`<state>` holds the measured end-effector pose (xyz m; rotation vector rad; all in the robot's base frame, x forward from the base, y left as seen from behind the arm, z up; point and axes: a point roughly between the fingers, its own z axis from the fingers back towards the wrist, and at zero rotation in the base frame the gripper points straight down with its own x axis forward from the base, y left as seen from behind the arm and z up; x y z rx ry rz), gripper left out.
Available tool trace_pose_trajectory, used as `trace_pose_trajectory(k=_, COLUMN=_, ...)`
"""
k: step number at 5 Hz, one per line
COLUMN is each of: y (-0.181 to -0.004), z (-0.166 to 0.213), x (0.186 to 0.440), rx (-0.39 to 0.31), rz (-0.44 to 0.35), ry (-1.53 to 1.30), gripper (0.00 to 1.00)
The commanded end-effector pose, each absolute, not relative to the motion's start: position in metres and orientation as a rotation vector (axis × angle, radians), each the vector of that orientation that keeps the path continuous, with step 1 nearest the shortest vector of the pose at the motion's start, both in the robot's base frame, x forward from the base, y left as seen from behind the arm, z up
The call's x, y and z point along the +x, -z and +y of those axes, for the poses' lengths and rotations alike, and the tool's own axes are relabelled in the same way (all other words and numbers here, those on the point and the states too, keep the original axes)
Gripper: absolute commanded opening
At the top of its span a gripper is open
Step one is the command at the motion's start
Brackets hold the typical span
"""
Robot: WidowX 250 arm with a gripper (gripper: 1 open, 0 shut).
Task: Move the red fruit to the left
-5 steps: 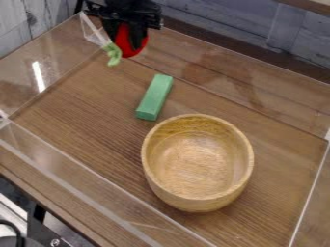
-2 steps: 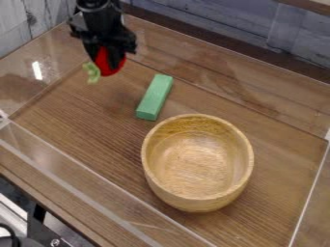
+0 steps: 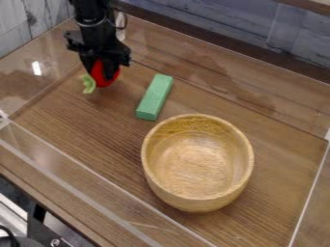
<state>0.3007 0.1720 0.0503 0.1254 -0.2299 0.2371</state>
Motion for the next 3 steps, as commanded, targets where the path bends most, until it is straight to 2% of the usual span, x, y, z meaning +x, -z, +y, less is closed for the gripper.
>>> trace_pose_trajectory(k=1, y=-0.0652, z=0.1852, x=0.3102, rx=0.145, rz=-0.277, ry=-0.253, gripper=1.00)
trace_pose_trajectory(k=3, y=-0.0641, z=0.1887, x=0.3085, rx=0.115, rz=-0.255, ry=-0.280, gripper=1.00)
